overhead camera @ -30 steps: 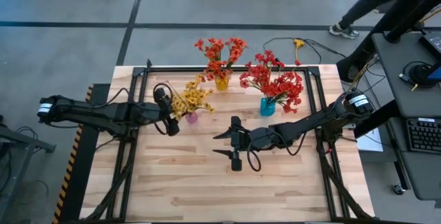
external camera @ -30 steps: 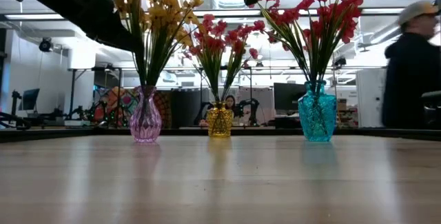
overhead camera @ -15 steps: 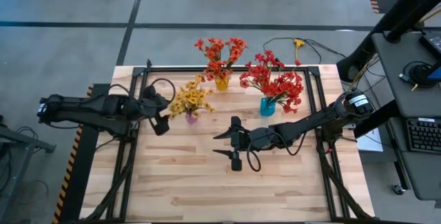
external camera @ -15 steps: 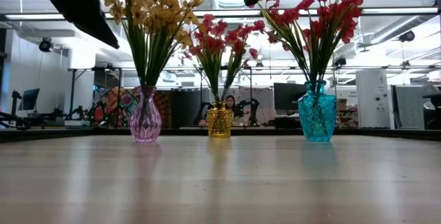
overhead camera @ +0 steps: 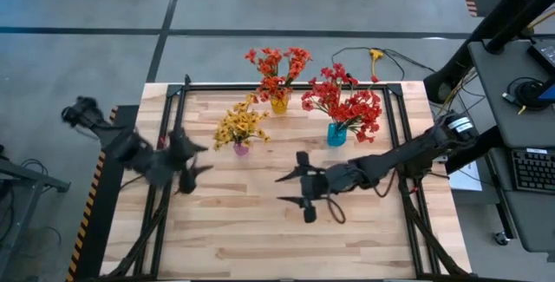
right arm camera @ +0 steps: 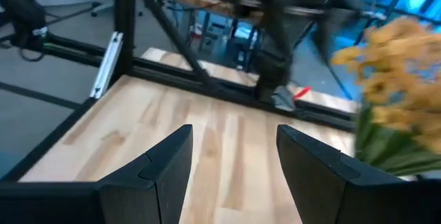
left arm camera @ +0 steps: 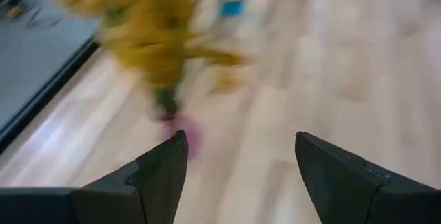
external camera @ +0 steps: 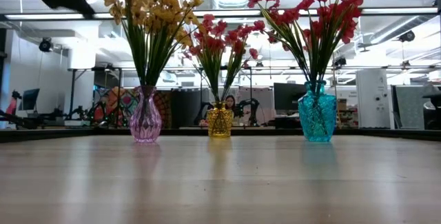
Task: Sort flowers into vase by color
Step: Return to Home Position
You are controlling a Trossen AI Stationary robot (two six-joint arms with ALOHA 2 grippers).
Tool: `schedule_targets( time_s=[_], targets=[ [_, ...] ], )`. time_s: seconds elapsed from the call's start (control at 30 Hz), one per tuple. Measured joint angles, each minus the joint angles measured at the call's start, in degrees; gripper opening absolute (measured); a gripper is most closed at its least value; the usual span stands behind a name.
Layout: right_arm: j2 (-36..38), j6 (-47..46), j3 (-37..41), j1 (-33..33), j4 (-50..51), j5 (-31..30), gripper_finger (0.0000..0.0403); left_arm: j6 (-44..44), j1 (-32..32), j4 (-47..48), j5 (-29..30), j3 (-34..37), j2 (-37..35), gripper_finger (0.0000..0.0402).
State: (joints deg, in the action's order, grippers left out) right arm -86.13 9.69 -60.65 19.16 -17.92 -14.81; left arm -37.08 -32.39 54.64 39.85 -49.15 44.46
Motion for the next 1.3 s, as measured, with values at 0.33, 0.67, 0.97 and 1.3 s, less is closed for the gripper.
schedule_targets(
  time_s=[0.33,0.67,0.97,1.3],
  targets=[
    [15.02,6.63,8.19,-2.77,1.45,-0.24,0.0203,4.25,-30.42,-7.75,30.15,-8.47,7.74,0.0249],
    [25.93,6.81,19.37,-8.25,-4.54,3.26,0.0203,33.53,-19.53,-27.42,22.46,-8.12,14.77,0.0248],
    [36.44,6.38,30.29,-8.49,-13.66,3.41,0.0203,55.25,-10.01,-43.7,-9.24,-2.69,11.17,0.0216],
    [48.33,3.65,37.68,-8.61,-14.21,3.26,0.0203,56.78,6.17,-50.58,-22.45,8.56,-2.01,0.0182]
  ],
)
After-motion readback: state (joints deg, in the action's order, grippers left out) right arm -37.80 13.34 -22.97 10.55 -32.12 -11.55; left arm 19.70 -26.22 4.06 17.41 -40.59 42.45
